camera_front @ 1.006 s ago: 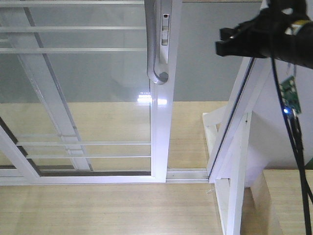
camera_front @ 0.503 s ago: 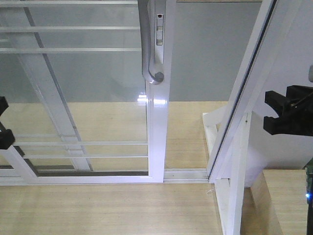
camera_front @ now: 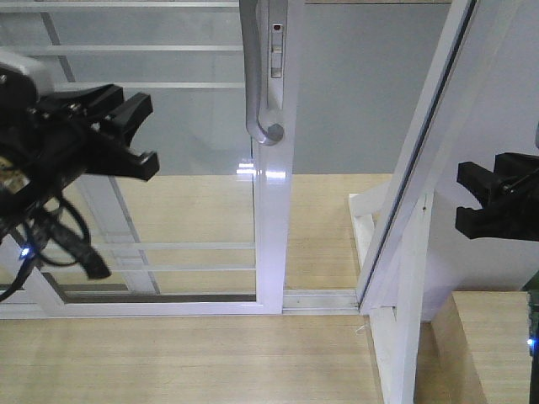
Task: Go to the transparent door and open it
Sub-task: 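Move the left gripper to the silver handle and grasp it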
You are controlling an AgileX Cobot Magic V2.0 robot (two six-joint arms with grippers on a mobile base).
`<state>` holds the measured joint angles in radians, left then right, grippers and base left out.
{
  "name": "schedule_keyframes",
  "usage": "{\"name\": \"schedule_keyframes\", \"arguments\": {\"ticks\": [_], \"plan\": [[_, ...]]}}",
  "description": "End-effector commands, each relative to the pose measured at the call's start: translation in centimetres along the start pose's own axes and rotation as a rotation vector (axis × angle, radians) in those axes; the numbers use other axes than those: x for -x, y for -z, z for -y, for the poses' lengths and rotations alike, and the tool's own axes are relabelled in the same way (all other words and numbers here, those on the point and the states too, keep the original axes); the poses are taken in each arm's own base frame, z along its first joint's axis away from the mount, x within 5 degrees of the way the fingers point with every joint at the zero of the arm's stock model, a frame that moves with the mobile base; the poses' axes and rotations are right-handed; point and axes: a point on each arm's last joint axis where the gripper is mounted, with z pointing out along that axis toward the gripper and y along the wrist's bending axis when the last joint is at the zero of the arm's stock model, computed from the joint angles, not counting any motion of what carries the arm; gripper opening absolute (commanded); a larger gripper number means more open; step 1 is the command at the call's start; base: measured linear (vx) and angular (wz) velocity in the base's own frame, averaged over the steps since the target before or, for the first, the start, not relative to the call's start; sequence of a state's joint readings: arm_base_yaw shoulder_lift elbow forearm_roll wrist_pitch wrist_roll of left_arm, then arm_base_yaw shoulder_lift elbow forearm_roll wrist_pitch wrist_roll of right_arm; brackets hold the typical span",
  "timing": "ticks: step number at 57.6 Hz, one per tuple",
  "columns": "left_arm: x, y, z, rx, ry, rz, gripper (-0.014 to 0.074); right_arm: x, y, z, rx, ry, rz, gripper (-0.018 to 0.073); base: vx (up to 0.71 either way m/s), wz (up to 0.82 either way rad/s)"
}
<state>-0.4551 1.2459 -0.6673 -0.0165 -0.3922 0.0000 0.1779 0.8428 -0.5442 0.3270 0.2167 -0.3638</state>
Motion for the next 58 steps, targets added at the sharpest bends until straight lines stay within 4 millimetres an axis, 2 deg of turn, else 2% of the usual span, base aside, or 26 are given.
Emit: {"name": "schedule_keyframes", "arguments": {"ticks": [1,8,15,25,34,45,58], "plan": [[3.2,-2.2,0.3,-0.013,0.009,0.151,0.0399,1.6,0.5,0.3,-0.030,-0.014,0.107,0.0333,0.00,0.00],[4.3,-6.1,0.8,-0.027,0.006,0.162,0.0467,1.6,0.5,0.3,-0.026,-0.033,0.109,0.0333,0.00,0.00],[3.8,-9.5,1.1,-0.030,0.006,0.148,0.0508,1.6,0.5,0.3,-0.026,-0.035,0.109,0.0333,0.00,0.00],[2.7,-12.8,1.6,-0.041,0.009,0.124,0.0503,1.6,0.5,0.3,-0.024,-0.034,0.106,0.0333,0.00,0.00],[2.1,-15.1,3.2,-0.092,-0.022,0.125,0.0503,1.3,0.5,0.2,-0.012,-0.028,0.074,0.0333,0.00,0.00],[1.4,-17.7,3.7,-0.097,-0.019,0.125,0.0503,1.3,0.5,0.1,-0.009,-0.029,0.067,0.0333,0.00,0.00],[1.2,-18.4,3.6,-0.093,-0.021,0.125,0.0503,1.3,0.5,0.2,-0.010,-0.029,0.069,0.0333,0.00,0.00]]}}
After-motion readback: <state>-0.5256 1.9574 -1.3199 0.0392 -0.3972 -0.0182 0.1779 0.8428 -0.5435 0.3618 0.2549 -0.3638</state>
